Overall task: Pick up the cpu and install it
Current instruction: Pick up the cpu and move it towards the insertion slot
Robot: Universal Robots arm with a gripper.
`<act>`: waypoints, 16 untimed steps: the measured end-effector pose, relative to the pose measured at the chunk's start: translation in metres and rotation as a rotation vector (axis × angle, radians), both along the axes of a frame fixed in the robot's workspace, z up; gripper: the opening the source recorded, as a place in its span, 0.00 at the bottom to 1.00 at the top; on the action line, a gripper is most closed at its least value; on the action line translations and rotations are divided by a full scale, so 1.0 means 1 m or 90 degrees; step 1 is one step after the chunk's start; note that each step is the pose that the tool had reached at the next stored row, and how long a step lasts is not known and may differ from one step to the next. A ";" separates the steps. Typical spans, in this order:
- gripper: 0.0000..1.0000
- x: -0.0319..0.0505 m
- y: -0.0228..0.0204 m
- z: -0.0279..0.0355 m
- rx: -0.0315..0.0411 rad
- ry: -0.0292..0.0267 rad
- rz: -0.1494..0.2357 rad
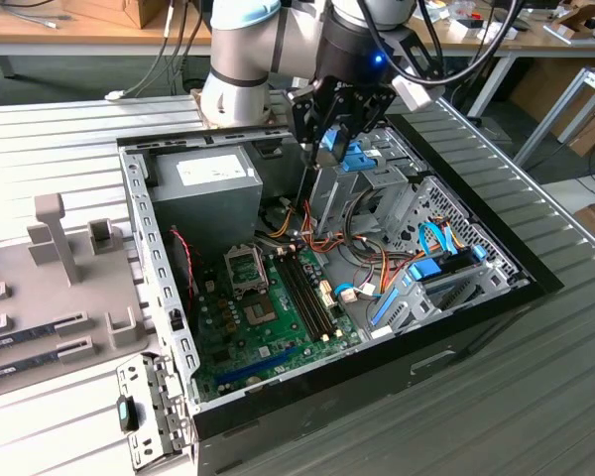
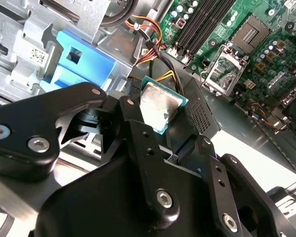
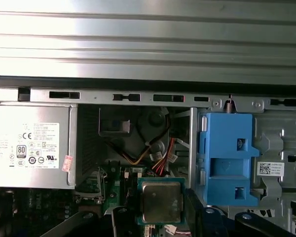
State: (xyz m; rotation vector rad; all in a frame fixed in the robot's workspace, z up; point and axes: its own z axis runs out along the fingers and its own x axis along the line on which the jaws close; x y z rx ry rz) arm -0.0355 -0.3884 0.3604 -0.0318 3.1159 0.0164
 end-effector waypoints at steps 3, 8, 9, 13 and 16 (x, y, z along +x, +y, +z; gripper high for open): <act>0.47 0.0013 -0.0002 -0.0007 0.0000 0.0000 0.000; 0.47 0.0045 -0.0007 -0.0024 -0.0001 0.0000 0.000; 0.47 0.0047 -0.0007 -0.0025 0.0000 0.0000 0.000; 0.47 0.0060 -0.0010 -0.0033 0.0000 0.0000 0.000; 0.47 0.0070 -0.0011 -0.0038 0.0000 0.0000 0.000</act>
